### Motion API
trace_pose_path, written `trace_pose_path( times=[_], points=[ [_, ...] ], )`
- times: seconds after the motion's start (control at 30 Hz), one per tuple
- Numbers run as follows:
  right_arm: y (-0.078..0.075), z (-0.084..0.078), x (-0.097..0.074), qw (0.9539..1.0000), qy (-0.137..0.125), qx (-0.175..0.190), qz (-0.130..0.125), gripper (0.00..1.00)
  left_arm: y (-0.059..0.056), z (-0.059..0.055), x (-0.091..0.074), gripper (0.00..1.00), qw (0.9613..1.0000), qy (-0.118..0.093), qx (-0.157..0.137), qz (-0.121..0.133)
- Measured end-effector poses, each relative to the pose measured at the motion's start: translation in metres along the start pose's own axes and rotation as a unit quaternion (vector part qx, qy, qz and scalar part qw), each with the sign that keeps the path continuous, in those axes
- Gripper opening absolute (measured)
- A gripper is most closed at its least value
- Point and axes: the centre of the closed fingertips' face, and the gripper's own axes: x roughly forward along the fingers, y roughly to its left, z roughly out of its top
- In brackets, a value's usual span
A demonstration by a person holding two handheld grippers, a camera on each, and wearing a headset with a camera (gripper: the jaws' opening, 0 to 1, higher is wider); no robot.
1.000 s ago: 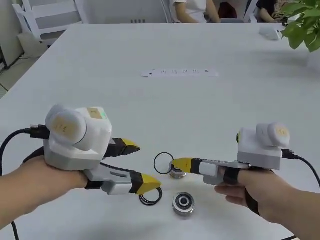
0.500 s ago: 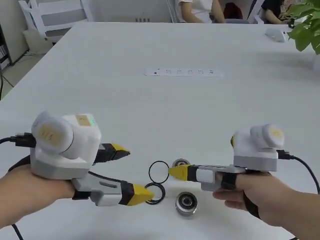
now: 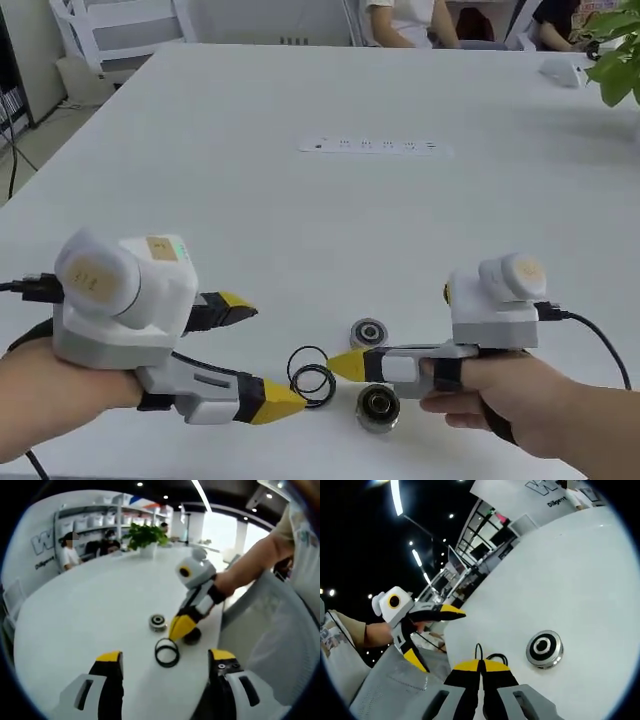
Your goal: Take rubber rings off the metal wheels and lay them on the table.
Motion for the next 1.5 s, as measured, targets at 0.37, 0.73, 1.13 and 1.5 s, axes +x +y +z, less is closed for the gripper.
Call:
trace_pose_path(
  times=[0.37, 0.73, 1.13, 1.5],
  points=[
    [-0.005, -0.007, 0.002, 0.9997, 0.017, -0.012, -0.014, 0.0, 0.001, -0.005, -0.002, 0.7, 1.0, 0.008, 0.001, 0.003],
    [-0.009, -0.01, 0.0, 0.9989, 0.024, -0.029, -0.029, 0.0, -0.001, -0.007, 0.001, 0.69, 0.9999, 0.014, 0.003, -0.002],
    [-0.013, -0.003, -0.006, 0.9984, 0.012, -0.04, -0.039, 0.06, -0.002, -0.007, 0.001, 0.69, 0.9999, 0.017, 0.003, -0.002],
    [-0.006, 0.019, -0.027, 0.9963, -0.025, -0.07, -0.043, 0.19, -0.007, 0.002, 0.001, 0.7, 0.9999, 0.007, 0.0, -0.008]
  ],
)
